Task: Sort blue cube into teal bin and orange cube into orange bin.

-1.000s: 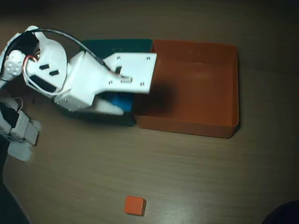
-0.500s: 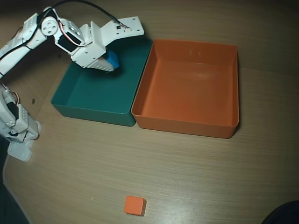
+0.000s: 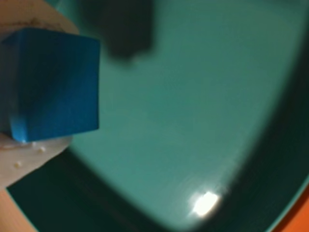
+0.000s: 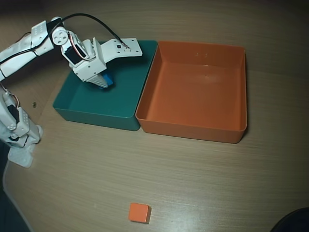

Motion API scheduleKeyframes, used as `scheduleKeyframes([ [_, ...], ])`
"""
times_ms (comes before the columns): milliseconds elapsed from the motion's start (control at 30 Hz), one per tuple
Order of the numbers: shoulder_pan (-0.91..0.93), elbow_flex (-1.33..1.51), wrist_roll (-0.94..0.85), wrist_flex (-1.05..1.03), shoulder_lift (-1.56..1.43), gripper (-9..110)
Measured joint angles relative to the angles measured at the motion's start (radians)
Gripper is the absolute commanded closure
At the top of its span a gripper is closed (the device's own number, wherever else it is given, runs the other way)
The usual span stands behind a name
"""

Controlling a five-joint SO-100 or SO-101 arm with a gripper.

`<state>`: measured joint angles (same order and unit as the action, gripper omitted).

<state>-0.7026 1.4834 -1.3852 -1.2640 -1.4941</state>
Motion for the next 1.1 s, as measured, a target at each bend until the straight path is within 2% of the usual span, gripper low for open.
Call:
scheduleKeyframes([
  [200,0.005,0.000,0.000,0.000,0.002,70],
  [500,0.005,0.000,0.000,0.000,0.002,71],
  [667,0.006,0.000,0.000,0.000,0.002,79],
  [900,0.095,0.000,0.000,0.000,-0.114,109],
  [1100,0.215,0.000,0.003,0.000,-0.198,104],
])
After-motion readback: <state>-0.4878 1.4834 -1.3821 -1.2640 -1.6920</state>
